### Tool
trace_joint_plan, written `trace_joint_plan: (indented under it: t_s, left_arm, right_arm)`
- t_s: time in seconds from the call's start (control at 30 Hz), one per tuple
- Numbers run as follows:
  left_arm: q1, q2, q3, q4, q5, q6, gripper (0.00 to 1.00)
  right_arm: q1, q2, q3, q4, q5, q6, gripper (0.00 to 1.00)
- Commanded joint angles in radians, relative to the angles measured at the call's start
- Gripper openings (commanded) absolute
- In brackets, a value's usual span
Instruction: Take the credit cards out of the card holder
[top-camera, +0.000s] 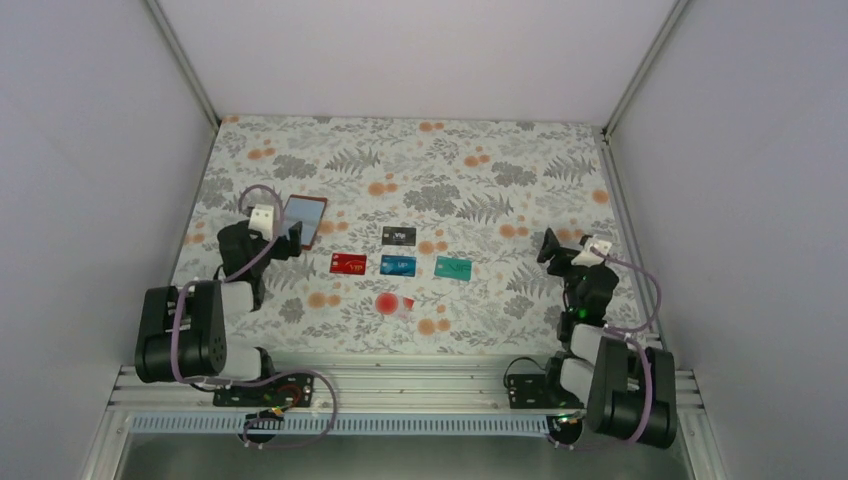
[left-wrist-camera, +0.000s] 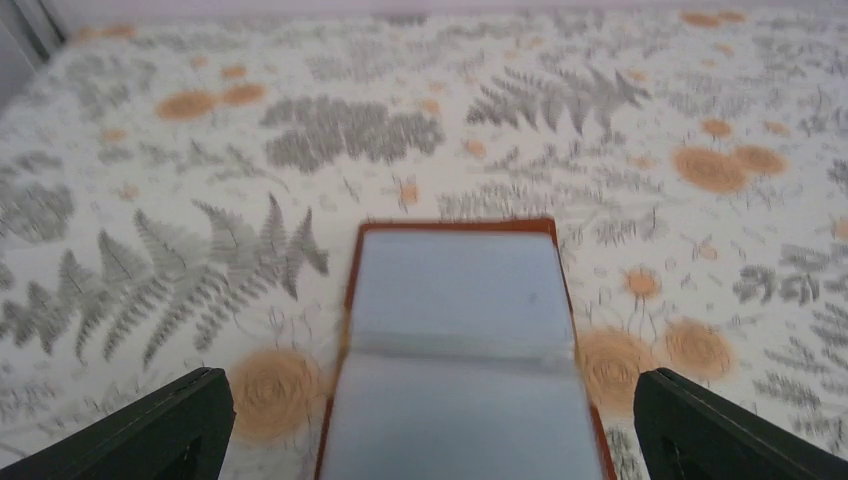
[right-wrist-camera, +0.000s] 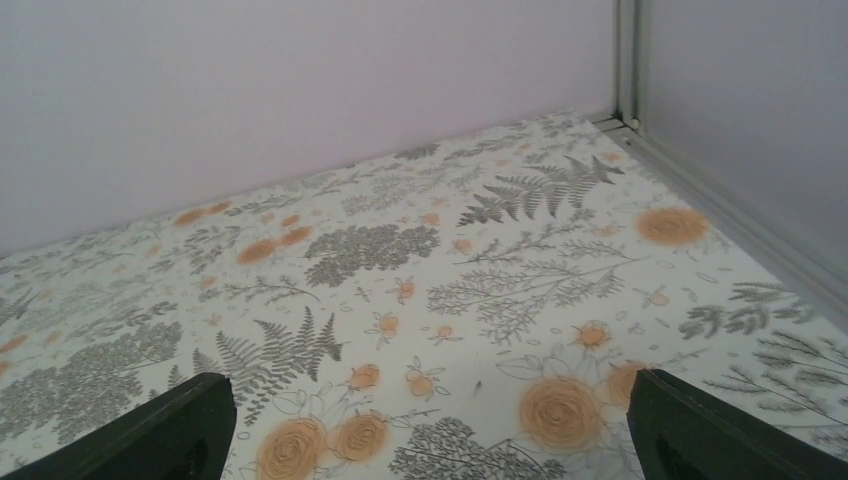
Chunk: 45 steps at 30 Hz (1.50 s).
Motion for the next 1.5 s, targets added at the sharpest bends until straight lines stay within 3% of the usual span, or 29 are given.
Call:
trace_joint_plan:
  t_s: [0.0, 0.23, 0.33, 0.4, 1.47]
  left_arm:
    - [-0.037, 0.022, -0.024, 0.374, -0.145, -0.038, 1.00]
    - [-0.130, 0.172, -0.090, 0.656, -0.165, 0.058, 1.00]
    - [-0.132, 0.167, -0.087, 0.635, -0.153, 0.062, 1.00]
    - [-0.133, 0.156, -0.075, 0.592, -0.148, 0.064, 1.00]
    - [-0.137, 0.162, -0.072, 0.592, -0.113, 0.079, 1.00]
  right_arm:
    - [0.035, 0.085, 0.016, 0.264, 0.006, -0.059, 0.99]
    - [0.079, 0.300, 0.110, 0.366, -0.016, -0.114, 0.99]
    - [0.129, 0.421, 0.174, 0.370, -0.017, -0.172, 0.99]
    - [0.150, 0.440, 0.241, 0.255, -0.020, -0.200, 0.99]
    - [0.156, 0.447, 0.267, 0.210, -0.052, -0.229, 0.99]
